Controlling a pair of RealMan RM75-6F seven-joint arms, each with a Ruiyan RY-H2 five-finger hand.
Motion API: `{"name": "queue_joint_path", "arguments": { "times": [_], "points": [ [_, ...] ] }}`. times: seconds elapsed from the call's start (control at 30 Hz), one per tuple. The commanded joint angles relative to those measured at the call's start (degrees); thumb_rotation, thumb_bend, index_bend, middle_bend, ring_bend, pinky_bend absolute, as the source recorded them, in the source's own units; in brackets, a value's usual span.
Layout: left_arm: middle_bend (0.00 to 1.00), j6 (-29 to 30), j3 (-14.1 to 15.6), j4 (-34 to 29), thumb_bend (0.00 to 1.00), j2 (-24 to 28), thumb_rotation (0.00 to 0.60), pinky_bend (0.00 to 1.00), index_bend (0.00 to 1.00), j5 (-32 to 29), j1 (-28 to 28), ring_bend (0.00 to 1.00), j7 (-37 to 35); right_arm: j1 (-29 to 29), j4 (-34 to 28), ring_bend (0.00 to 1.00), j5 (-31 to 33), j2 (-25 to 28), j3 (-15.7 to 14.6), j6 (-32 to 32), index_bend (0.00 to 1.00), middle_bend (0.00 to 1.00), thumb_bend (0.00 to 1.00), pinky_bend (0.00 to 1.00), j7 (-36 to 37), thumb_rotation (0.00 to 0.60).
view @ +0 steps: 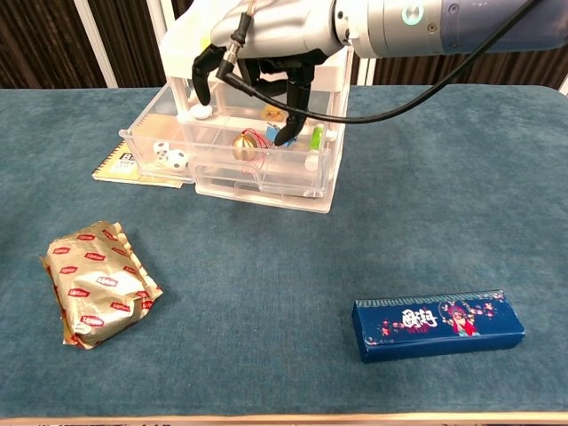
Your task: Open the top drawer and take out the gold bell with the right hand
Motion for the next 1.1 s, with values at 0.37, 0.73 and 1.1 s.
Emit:
{"name": "queue_joint_path", "arguments": {
  "times": [0.37,0.73,1.1],
  "points": [
    [0.00,-0.04,0.02,-0.02,0.26,0.04,0.600,0.24,0.12,0.01,-0.02,0.01,-0.03,0.23,0.17,0.99,0.62,-0.62,0.08,-1.64,0.30,0.87,0.23,1.00,-2.27,0.600],
    [0.00,-0.13,0.04,0.01,0.26,0.07,0.600,0.26,0.12,-0.07,-0.04,0.01,-0.04,0.28,0.62,0.99,0.58,-1.35,0.31,-2.29,0.32,0.87,0.23,1.00,-2.86,0.600],
    [0.00,-0.21,0.03,-0.02,0.26,0.13,0.600,0.27,0.12,-0.17,-0.06,0.01,-0.11,0.44,1.60,0.99,0.62,-2.12,0.44,-2.92,0.35,0.87,0.24,1.00,-3.55,0.600]
  ]
}}
